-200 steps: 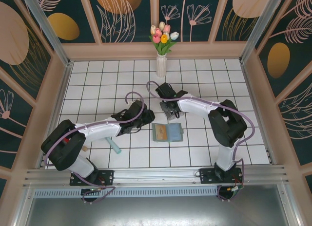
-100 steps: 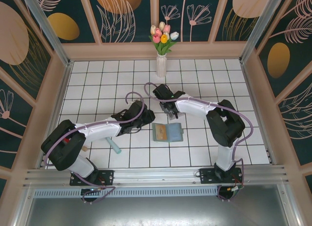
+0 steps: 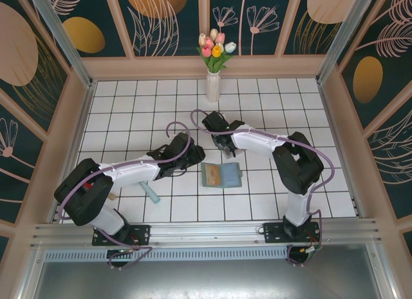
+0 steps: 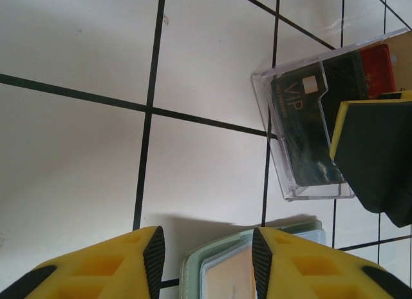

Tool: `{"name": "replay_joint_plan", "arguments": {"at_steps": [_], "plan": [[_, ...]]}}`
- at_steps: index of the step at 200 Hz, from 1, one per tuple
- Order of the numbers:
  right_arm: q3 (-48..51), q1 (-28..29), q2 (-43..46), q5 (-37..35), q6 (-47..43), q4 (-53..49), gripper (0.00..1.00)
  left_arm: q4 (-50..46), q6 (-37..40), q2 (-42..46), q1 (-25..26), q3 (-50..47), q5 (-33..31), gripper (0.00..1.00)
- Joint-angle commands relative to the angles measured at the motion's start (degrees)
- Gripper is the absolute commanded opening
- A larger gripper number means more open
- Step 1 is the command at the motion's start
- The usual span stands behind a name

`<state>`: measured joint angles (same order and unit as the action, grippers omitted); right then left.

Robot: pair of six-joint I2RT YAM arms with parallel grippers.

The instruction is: Put the credit cards into the card holder

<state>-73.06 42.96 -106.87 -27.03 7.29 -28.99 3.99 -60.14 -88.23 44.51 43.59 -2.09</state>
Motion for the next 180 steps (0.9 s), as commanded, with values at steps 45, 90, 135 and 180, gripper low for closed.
{"name": "replay_joint_plan", "arguments": {"at_steps": [45,90,135,180], "plan": [[-1.48,-0.42,3.7,-2.41,-1.18,-2.27,0.35,1.2,-0.45,-0.02,-0.32,-0.34,0.31,0.43],[-1.17,-1.02,3.53,1.39,-1.11,-2.24,0.34,1.2,-0.37,-0.37,-0.3,-0.18,0.57,0.43],[-0.42,-1.12,2.12,4.18,-0.91,-1.31,0.38,1.28,-0.49,-0.72,-0.3,0.18,0.77,0.43],[0.31,-1.21,0.62,2.86,-1.22,-1.9,0.4,1.01,-0.46,-0.63,-0.34,0.18,0.75,0.44]]}}
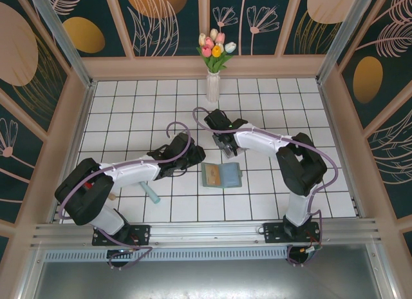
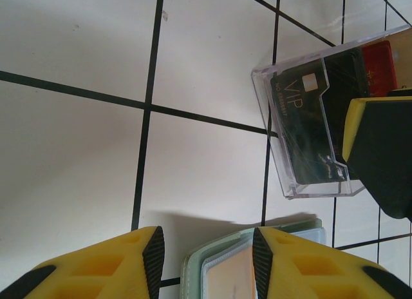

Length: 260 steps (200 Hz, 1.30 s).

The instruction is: Put the credit cards into the card holder

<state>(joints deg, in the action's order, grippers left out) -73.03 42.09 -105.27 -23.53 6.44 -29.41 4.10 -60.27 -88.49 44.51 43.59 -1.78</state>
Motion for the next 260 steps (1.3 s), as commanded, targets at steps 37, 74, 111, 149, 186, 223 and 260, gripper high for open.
{"name": "replay_joint_plan", "arguments": {"at_steps": [37,74,111,149,186,223,260], "plan": [[0.9,-0.36,-1.61,-1.01,-0.47,-1.84,0.41,1.0,-0.3,-0.63,-0.3,0.17,0.62,0.44],[1.28,-0.38,-2.25,-1.37,-0.38,-2.32,0.4,0.95,-0.23,-0.64,-0.3,0.18,0.73,0.44],[0.64,-0.11,-1.58,-5.02,-0.61,-2.85,0.39,0.98,-0.24,-0.67,-0.3,0.17,0.81,0.45],[-0.1,0.27,0.98,-7.76,-1.52,-2.8,0.39,0.91,-0.28,-0.67,-0.35,0.18,0.74,0.45],[-0.01,0.28,1.54,-8.11,-1.43,-3.06,0.36,0.98,-0.21,-0.64,-0.3,0.11,0.89,0.46],[0.54,0.19,1.39,-8.24,-1.47,-2.95,0.32,0.92,-0.2,-0.64,-0.31,0.09,0.9,0.46],[0.29,0.19,1.5,-7.82,-1.41,-3.01,0.25,0.91,-0.11,-0.87,-0.38,0.27,1.06,0.46]]}}
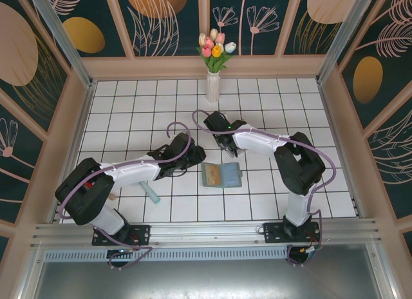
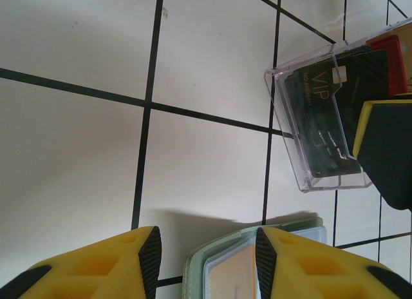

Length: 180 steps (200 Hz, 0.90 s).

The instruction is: Put the credit cards into the card holder

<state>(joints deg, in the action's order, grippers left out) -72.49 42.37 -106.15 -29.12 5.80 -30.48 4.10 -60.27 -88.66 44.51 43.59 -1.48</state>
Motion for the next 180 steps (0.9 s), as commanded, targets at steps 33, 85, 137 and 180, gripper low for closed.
{"name": "replay_joint_plan", "arguments": {"at_steps": [33,85,137,180], "plan": [[-0.62,-0.09,2.41,-2.72,-0.71,-2.16,0.23,0.84,-0.01,-1.01,-0.35,0.44,0.84,0.46],[-0.95,-0.09,3.1,-3.19,-0.97,-2.24,0.18,0.91,-0.03,-1.16,-0.35,0.53,0.99,0.46],[-1.46,-0.09,4.27,-2.45,-0.36,-3.1,0.15,0.81,0.04,-1.08,-0.38,0.44,0.95,0.46],[-2.43,-0.09,5.72,-0.21,0.69,-4.75,0.12,0.74,-0.02,-0.86,-0.33,0.53,0.99,0.46]]}}
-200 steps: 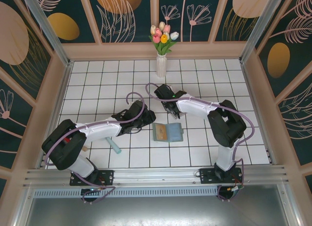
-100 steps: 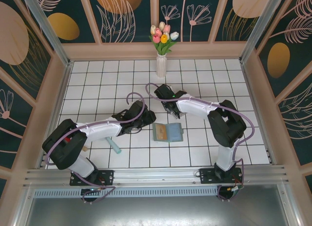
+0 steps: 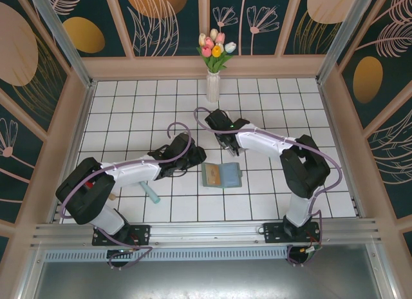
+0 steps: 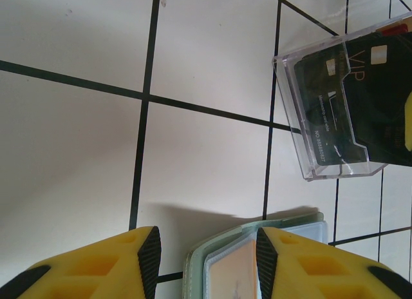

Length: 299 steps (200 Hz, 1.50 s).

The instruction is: Put the credit cards into the card holder

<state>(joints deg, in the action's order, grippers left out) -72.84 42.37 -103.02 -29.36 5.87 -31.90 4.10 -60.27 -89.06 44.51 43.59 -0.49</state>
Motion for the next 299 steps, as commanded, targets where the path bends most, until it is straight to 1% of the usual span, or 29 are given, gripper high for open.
{"name": "replay_joint_plan", "arguments": {"at_steps": [1,26,58,73,91,97,109,135,150,170,182,187,190,199,218,255,278,287,299], "plan": [[-2.06,-0.09,2.67,0.06,0.63,-3.34,0.12,0.74,-0.02,-0.44,-0.31,0.53,-0.01,0.46],[-0.84,-0.53,4.42,1.98,0.85,-2.0,0.12,0.69,0.0,0.01,-0.3,0.63,-0.12,0.47],[-0.74,-1.36,3.52,1.38,1.08,-1.79,0.11,0.47,0.02,0.02,-0.31,0.8,0.08,0.47],[-0.43,-1.71,4.38,4.04,0.94,-1.14,0.09,0.46,-0.06,0.26,-0.36,0.76,0.05,0.47],[-1.54,-1.85,4.96,6.39,2.34,-2.49,0.08,0.47,-0.11,0.67,-0.34,0.75,0.15,0.47],[-1.98,-1.78,5.38,6.96,3.07,-3.17,0.06,0.6,-0.12,0.87,-0.31,0.83,0.27,0.46],[-2.22,-1.77,7.37,8.11,4.65,-3.71,0.06,0.94,-0.1,1.6,-0.31,0.88,0.54,0.46],[-0.56,-2.26,14.21,13.26,7.66,-2.11,0.05,3.28,-0.4,3.7,-0.3,0.95,1.9,0.47],[1.55,-3.5,18.89,18.33,10.12,0.35,0.05,5.33,-0.37,4.89,-0.39,0.95,3.22,0.49],[6.14,-7.21,25.23,28.02,14.08,5.12,0.04,9.87,-0.84,6.72,-0.52,0.3,5.87,0.52],[9.29,-10.45,29.31,36.78,16.91,8.84,0.04,14.26,-1.64,7.89,-0.81,-0.75,8.14,0.57],[10.86,-10.7,30.71,40.66,18.29,10.84,0.04,16.41,-2.09,8.35,-0.98,-1.37,9.15,0.59],[11.82,-12.75,31.61,42.97,19.17,11.94,0.04,17.94,-2.36,8.58,-1.07,-1.75,9.94,0.59],[14.64,-15.41,33.78,50.02,21.75,15.67,0.04,22.12,-3.27,9.25,-1.5,-2.77,12.2,0.61],[18.92,-19.51,36.92,60.45,25.76,21.11,0.04,29.66,-5.19,9.67,-2.62,-4.12,16.56,0.64],[21.29,-22.07,38.29,72.4,28.05,25.08,0.04,36.93,-7.27,7.77,-4.56,-3.9,22.7,0.65],[23.21,-22.18,38.23,76.58,30.73,29.28,0.04,40.98,-8.73,5.83,-4.95,-3.43,25.4,0.64],[23.78,-22.23,37.9,77.81,31.5,30.75,0.04,42.8,-9.47,5.09,-4.96,-3.26,26.73,0.62],[24.21,-22.24,37.75,77.41,31.98,31.08,0.04,43.64,-9.78,4.44,-5.01,-2.97,27.72,0.57]]}}
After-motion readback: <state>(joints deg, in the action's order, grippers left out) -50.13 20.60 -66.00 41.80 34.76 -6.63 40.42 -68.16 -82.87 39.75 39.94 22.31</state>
